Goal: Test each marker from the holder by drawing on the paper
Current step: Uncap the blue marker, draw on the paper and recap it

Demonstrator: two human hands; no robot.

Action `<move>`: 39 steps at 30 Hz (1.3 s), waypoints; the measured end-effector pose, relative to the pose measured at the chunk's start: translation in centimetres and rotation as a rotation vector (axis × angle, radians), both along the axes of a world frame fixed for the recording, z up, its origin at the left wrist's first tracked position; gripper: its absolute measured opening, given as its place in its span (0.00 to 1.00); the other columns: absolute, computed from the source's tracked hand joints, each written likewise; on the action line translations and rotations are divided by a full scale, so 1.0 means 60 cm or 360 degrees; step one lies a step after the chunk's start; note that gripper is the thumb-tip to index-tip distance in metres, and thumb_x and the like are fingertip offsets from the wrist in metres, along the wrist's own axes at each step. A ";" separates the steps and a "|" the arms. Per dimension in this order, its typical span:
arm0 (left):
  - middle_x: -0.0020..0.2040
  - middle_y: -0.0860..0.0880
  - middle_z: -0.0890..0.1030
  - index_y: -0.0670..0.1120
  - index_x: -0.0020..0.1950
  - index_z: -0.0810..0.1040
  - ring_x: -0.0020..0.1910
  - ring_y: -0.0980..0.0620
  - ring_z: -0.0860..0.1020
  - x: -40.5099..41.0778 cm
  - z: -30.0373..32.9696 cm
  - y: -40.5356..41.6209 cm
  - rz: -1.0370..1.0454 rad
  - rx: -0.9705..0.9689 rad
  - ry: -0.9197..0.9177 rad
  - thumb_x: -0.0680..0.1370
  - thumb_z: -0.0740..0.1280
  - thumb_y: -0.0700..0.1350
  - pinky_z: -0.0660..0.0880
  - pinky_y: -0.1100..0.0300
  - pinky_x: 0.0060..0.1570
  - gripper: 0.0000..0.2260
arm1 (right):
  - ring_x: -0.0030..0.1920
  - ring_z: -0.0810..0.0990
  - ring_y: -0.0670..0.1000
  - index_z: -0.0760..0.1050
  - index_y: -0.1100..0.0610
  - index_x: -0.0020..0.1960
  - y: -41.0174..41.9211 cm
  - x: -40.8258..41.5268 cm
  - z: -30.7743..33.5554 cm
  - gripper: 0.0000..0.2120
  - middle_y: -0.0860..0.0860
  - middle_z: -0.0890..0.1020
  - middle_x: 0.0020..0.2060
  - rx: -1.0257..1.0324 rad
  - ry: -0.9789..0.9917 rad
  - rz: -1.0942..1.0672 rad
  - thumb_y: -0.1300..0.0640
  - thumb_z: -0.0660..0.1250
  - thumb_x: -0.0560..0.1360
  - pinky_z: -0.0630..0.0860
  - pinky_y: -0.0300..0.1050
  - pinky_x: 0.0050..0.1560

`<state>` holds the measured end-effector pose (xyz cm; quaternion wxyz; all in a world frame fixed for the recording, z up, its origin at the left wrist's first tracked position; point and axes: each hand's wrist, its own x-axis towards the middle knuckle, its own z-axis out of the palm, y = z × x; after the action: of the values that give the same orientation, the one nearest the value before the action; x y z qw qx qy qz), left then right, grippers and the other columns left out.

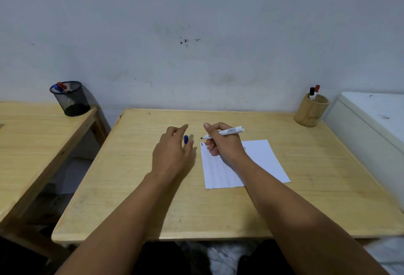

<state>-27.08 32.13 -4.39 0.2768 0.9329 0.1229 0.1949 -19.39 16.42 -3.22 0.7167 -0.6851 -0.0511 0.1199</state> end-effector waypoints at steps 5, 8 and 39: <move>0.59 0.51 0.82 0.52 0.63 0.83 0.57 0.46 0.78 0.043 -0.006 0.009 -0.0027 0.0268 0.0121 0.82 0.63 0.49 0.76 0.53 0.47 0.13 | 0.28 0.77 0.48 0.80 0.57 0.42 -0.022 -0.003 0.043 0.13 0.51 0.83 0.30 -0.0143 -0.0247 -0.0126 0.51 0.80 0.76 0.71 0.42 0.31; 0.56 0.50 0.84 0.50 0.62 0.84 0.57 0.46 0.80 0.053 -0.003 0.011 -0.0026 0.0166 0.0159 0.82 0.64 0.46 0.77 0.52 0.50 0.12 | 0.46 0.90 0.53 0.81 0.55 0.63 -0.049 -0.008 0.060 0.12 0.52 0.90 0.51 -0.0083 -0.0198 0.0227 0.63 0.74 0.80 0.82 0.51 0.44; 0.47 0.44 0.86 0.40 0.60 0.85 0.42 0.50 0.82 0.075 0.199 -0.119 -0.0349 -0.1020 0.0124 0.82 0.68 0.41 0.82 0.54 0.46 0.10 | 0.32 0.85 0.44 0.84 0.46 0.59 -0.121 -0.023 0.086 0.09 0.53 0.86 0.52 -0.0424 -0.0533 -0.0077 0.58 0.71 0.82 0.75 0.36 0.35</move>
<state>-22.58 24.97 7.58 0.5704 0.8128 0.0873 0.0795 -20.76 9.14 1.96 0.6041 -0.7851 -0.1366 -0.0071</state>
